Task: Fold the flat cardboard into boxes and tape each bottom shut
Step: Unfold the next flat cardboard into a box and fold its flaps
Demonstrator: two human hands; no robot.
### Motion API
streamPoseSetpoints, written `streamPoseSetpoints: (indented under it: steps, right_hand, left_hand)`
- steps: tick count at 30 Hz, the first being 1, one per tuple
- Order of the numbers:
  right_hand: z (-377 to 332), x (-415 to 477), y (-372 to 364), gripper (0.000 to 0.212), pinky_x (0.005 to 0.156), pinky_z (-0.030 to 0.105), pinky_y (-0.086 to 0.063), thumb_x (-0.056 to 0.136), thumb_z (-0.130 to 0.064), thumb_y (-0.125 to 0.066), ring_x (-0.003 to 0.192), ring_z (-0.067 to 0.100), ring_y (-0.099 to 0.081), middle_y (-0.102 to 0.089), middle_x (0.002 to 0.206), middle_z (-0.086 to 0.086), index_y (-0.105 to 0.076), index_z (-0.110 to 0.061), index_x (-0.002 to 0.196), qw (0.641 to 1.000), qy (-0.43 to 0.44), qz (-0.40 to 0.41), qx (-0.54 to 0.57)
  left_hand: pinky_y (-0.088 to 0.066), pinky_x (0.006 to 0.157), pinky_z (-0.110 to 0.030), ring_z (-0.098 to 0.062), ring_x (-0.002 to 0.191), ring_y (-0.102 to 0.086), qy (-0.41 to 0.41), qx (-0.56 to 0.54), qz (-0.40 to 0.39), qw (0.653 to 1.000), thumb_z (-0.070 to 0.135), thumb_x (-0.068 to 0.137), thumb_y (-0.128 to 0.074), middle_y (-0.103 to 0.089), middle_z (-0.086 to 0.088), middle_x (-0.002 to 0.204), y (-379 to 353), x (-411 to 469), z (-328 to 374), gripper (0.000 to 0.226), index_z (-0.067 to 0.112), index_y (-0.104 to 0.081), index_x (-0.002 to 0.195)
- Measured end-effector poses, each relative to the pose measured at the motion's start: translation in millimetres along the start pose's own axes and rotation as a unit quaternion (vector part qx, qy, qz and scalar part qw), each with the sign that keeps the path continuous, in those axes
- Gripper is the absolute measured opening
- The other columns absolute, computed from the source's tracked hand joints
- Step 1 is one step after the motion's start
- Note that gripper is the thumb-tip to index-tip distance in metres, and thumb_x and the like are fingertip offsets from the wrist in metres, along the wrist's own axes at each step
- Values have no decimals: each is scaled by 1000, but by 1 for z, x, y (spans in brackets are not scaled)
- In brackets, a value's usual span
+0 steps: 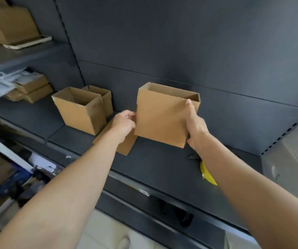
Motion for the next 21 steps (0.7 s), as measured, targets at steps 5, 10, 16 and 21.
streamPoseSetpoints:
  steps: [5,10,16,21]
  right_hand:
    - [4,-27,-31,122,106,48,-37,42,-94,-42,124,23,-48,-49,138,-5,-39,-25,143,994,18,-101,-46]
    - [11,-44,-81,112,95,47,-47,45,-96,-39,108,24,-57,-58,123,-3,-48,-25,131,990,15,-133,-49]
    - [29,-65,-168,84,88,45,-52,68,-85,-43,98,23,-62,-63,111,0,-51,-24,126,982,-13,-187,-31]
    - [51,-78,-258,79,92,47,-50,74,-77,-49,98,26,-61,-63,111,3,-46,-22,130,980,-44,-192,-19]
  left_hand:
    - [-40,65,-29,-21,79,-50,21,-16,88,996,-17,80,-44,-57,-2,78,34,-26,-30,34,16,-50,75]
    - [-47,81,-32,-22,92,-55,25,-46,170,984,-17,78,-42,-61,-4,97,88,-38,-57,37,15,-56,91]
    - [-44,73,-31,-20,84,-53,41,-35,236,970,-16,79,-41,-60,-4,91,175,-30,-86,41,24,-51,75]
    - [-46,74,-34,-26,88,-55,61,-14,241,969,-13,79,-40,-61,-11,95,257,-2,-107,34,16,-57,86]
Point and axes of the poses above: each hand's wrist, its own x-axis towards the middle knuckle, its own y-axis out of the back of the hand, z = x × y, the point moved 4 cm from there along x, towards the middle knuckle
